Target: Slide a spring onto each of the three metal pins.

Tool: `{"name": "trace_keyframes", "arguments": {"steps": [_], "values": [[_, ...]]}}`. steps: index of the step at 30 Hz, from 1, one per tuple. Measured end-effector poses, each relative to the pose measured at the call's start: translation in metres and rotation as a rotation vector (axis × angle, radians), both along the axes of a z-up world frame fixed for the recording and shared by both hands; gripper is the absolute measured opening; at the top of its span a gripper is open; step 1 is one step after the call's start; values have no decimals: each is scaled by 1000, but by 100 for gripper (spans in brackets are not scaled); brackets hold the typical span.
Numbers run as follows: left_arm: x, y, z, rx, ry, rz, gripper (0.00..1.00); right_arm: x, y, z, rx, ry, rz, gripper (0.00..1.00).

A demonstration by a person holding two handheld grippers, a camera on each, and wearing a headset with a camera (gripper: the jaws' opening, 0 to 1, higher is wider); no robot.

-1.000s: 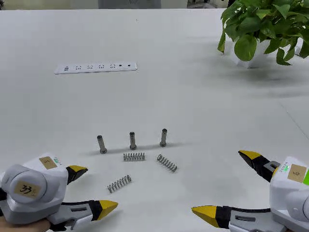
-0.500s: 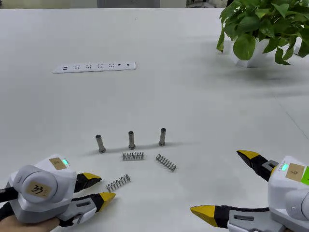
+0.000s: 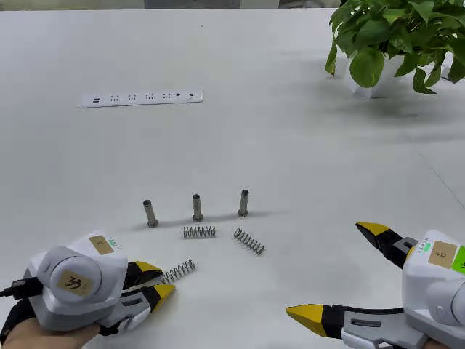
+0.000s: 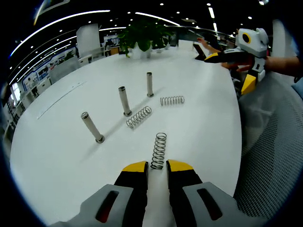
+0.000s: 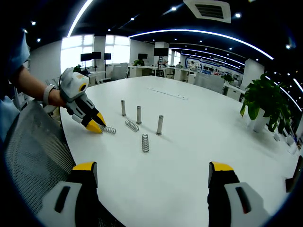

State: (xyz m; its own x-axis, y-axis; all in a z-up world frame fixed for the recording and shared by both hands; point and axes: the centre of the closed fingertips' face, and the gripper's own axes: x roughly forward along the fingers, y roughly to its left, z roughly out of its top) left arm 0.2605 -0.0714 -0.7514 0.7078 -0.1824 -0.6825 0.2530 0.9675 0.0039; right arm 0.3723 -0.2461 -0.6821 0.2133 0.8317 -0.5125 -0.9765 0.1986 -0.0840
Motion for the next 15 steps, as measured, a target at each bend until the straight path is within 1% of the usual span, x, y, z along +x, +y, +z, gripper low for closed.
{"name": "trace_keyframes", "arguments": {"steps": [3,6,11,14,15], "values": [[1,0,0,25,5,-7,14,0,0,0,-1,1,-1,99],[1,-1,0,41,9,-8,13,0,0,0,1,2,-1,99],[1,2,0,42,12,-3,11,-1,0,-1,-4,-2,2,99],[2,1,1,33,9,6,11,-1,0,-1,-7,-6,3,99],[2,1,1,23,7,16,11,-1,0,-1,-9,-5,4,99]]}}
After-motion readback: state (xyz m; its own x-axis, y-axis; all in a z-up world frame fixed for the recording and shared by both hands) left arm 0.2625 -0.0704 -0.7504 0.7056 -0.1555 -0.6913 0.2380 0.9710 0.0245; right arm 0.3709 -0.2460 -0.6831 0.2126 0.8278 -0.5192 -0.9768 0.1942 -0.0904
